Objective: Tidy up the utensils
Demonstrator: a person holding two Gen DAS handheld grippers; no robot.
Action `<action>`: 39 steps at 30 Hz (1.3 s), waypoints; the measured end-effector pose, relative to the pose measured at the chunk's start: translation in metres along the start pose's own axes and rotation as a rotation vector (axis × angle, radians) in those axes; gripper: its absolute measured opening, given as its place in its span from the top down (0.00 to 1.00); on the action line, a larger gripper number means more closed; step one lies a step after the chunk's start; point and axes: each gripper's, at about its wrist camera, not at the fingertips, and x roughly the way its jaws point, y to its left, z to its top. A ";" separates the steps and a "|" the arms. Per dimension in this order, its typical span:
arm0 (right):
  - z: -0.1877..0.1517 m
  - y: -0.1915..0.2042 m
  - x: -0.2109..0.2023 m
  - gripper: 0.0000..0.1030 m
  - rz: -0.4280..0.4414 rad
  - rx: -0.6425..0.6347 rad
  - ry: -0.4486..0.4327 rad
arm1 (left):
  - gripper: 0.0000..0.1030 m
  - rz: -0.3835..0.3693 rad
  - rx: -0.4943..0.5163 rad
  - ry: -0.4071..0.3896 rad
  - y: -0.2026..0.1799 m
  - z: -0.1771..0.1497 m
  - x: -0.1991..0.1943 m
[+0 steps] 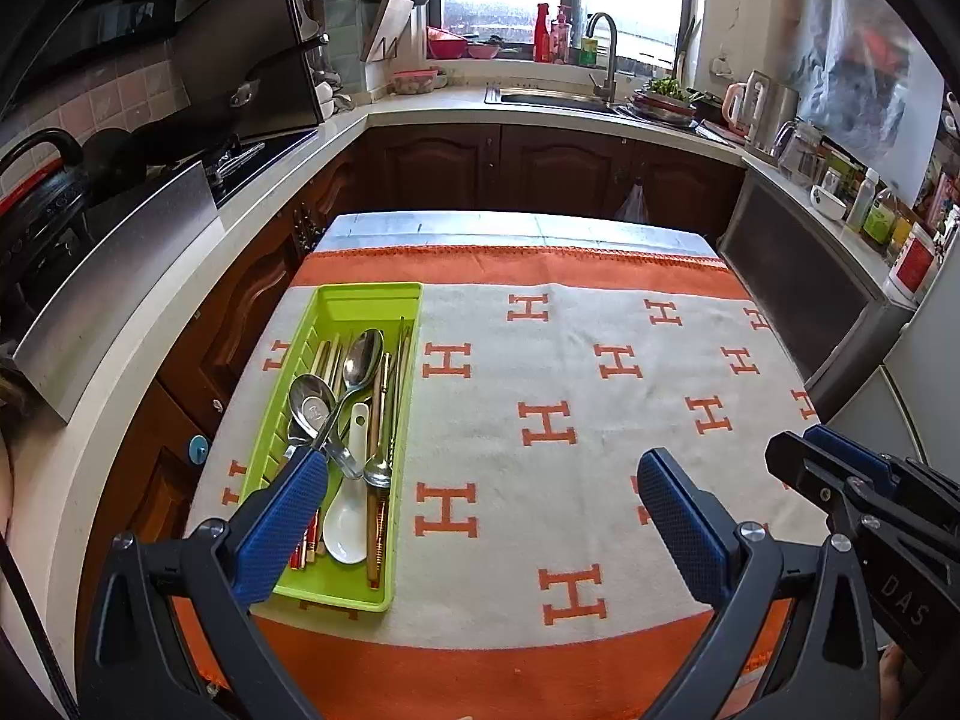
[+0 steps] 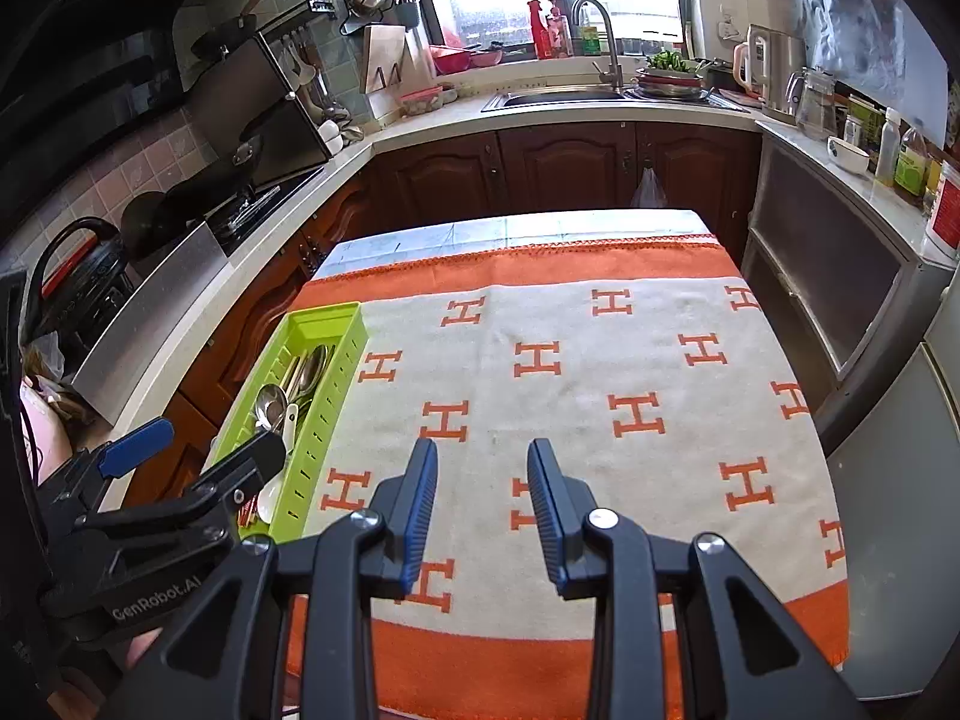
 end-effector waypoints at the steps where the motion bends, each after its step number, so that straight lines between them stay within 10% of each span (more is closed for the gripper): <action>1: -0.001 0.000 0.001 0.70 0.003 0.000 0.003 | 0.01 -0.001 0.000 0.002 0.000 0.000 0.000; 39: -0.014 -0.004 0.005 0.70 0.029 0.021 0.032 | 0.01 -0.010 -0.010 0.024 -0.007 -0.011 0.004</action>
